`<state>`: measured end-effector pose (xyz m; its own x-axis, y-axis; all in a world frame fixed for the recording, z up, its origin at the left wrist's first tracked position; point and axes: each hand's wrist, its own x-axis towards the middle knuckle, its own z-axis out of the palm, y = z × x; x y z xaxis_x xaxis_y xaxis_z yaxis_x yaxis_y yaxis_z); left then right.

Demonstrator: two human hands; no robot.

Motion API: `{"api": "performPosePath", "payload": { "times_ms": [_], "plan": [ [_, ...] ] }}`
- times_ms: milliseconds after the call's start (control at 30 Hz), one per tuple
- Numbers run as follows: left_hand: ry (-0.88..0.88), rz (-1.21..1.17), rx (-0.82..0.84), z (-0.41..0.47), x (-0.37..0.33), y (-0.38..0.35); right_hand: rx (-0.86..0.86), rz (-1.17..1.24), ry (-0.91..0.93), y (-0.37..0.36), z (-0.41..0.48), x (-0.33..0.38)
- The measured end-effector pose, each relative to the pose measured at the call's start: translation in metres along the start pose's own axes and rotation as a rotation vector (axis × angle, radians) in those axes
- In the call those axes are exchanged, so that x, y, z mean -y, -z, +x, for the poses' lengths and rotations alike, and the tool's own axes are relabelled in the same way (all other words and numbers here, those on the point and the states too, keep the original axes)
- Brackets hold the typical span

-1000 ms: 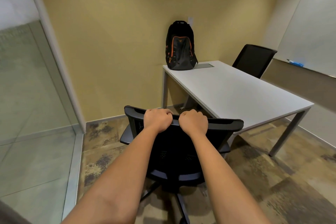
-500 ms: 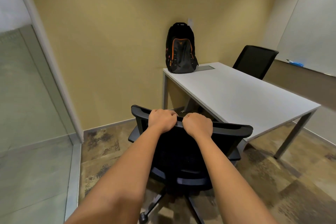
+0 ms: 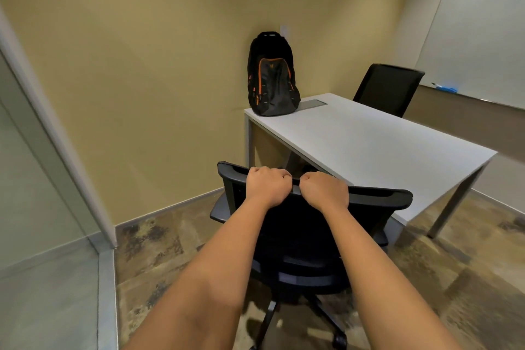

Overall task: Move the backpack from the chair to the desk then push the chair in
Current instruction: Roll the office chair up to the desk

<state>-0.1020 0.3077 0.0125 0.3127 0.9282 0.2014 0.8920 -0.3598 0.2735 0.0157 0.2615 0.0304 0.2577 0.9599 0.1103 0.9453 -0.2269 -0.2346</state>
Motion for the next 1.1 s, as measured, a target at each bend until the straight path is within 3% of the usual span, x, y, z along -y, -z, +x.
{"api": "performPosePath", "payload": {
  "times_ms": [800,1100],
  "plan": [
    [-0.121,-0.048,0.029,0.241,0.103,-0.024,-0.035,-0.132,-0.010,-0.051,0.235,0.061],
    [-0.197,-0.028,0.058,0.340,0.158,-0.029,-0.063,-0.067,-0.149,-0.074,0.326,0.104]
  ]
}}
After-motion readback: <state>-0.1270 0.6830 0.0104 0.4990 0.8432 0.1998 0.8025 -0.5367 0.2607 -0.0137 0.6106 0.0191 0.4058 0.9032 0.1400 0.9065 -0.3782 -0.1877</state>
